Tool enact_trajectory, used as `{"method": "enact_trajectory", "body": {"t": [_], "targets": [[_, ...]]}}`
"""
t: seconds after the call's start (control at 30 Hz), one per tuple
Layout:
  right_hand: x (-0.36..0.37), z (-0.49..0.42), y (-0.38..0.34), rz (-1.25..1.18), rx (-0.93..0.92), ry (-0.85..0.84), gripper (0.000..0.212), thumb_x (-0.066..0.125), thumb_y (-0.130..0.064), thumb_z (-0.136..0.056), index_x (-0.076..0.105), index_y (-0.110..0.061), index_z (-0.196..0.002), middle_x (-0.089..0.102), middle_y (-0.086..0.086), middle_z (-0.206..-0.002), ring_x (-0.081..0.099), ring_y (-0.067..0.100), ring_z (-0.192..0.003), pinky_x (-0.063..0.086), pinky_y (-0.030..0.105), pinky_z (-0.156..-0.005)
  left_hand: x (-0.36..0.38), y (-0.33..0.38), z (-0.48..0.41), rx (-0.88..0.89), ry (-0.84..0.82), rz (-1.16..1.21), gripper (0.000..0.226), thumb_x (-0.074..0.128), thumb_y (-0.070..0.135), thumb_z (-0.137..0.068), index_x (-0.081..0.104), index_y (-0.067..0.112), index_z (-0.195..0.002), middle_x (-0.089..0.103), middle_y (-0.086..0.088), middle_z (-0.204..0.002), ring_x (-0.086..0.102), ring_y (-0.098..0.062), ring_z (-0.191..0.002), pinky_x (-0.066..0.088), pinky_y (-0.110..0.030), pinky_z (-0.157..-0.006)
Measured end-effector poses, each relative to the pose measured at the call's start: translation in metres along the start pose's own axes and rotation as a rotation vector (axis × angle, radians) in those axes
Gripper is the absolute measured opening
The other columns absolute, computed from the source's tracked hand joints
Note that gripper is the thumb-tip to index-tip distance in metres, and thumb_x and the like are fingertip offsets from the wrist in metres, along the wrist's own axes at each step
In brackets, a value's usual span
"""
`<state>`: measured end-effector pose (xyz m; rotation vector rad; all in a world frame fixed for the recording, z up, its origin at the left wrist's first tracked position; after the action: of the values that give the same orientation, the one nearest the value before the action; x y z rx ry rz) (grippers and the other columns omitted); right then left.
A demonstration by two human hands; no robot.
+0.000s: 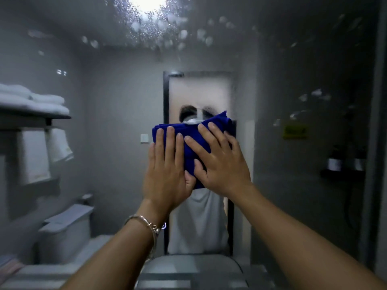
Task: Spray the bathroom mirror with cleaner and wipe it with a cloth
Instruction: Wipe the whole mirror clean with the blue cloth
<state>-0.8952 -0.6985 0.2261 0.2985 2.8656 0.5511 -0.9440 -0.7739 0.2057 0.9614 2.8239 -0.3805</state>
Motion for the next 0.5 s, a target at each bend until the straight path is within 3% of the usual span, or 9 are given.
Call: {"method": "enact_trajectory", "body": {"t": [0.3, 0.5], "targets": [[-0.004, 0.039, 0.02, 0.005, 0.021, 0.03, 0.055, 0.043, -0.035, -0.086, 0.038, -0.026, -0.14, 0.032, 0.007, -0.147, 0.028, 0.026, -0.138, 0.018, 0.043, -0.112, 0.015, 0.038, 0.017, 0.055, -0.11, -0.042, 0.076, 0.032, 0.034, -0.081, 0.012, -0.001, -0.146, 0.012, -0.024, -0.153, 0.009, -0.038, -0.142, 0.018, -0.051, -0.113], [-0.014, -0.005, 0.034, 0.008, -0.025, 0.027, 0.056, 0.043, -0.036, -0.083, 0.044, -0.024, -0.138, 0.046, 0.011, -0.143, 0.033, 0.027, -0.135, 0.023, 0.045, -0.107, 0.001, 0.03, -0.033, 0.152, -0.119, -0.085, 0.08, 0.031, 0.039, -0.076, 0.021, -0.004, -0.142, 0.025, -0.026, -0.149, 0.022, -0.041, -0.139, 0.026, -0.052, -0.11]]}}
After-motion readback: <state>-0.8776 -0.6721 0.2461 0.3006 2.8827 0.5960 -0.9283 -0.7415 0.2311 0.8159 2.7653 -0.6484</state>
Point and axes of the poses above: each hand's wrist, its own z-axis away from the middle knuckle, its own x-axis out of the palm, y = z × x, the point moved 10 cm from there along -z, towards the middle knuckle
